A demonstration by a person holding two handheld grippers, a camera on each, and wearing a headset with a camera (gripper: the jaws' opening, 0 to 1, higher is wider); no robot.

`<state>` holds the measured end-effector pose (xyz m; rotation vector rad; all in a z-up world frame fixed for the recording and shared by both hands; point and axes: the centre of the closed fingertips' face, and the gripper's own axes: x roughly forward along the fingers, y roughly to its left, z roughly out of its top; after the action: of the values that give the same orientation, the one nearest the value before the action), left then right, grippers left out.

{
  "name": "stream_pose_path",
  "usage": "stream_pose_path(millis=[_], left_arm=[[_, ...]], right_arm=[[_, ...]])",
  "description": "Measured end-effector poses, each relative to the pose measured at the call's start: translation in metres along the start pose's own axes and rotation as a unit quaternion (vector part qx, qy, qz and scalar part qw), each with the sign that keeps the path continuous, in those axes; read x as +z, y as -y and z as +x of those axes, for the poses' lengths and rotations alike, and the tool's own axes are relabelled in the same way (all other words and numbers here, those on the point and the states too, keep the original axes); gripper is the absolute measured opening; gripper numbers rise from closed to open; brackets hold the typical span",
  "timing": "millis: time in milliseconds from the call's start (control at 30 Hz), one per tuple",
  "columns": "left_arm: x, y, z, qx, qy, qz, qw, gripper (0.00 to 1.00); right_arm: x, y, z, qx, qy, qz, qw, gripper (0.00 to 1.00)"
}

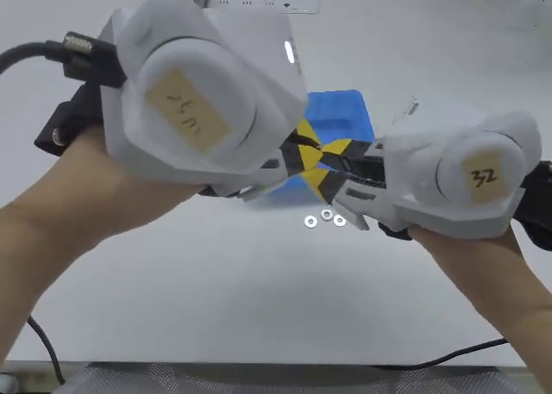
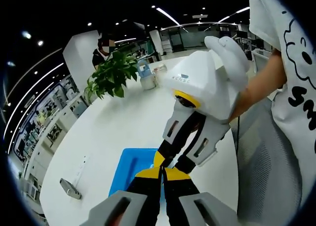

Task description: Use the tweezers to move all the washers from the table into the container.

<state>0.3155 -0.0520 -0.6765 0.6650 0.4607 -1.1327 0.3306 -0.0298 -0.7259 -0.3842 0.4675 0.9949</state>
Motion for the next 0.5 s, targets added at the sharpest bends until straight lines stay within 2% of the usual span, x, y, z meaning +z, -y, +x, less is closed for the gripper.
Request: stream_pose_path(millis=[167,333,500], left_arm=[[-0.001,0.006,0.008,-0.010,0.011,-0.021,0.9997,0.00],[-0.008,0.013,0.018,-0.023,0.005,-0.027,0.9993,0.00],[-0.013,0.018,0.020,-0.031,-0.006,-0.029,0.9991,0.00]], right_arm=[[-0.013,0.002,-0.003,-0.003,-0.010,0.014,0.9999,0.07],[-0.029,0.001,-0.002,0.002,-0.025,0.029,0.9993,0.07],[-0.034,-0.005,0.001,0.017,-0.030,0.049,0.9982,0.07]])
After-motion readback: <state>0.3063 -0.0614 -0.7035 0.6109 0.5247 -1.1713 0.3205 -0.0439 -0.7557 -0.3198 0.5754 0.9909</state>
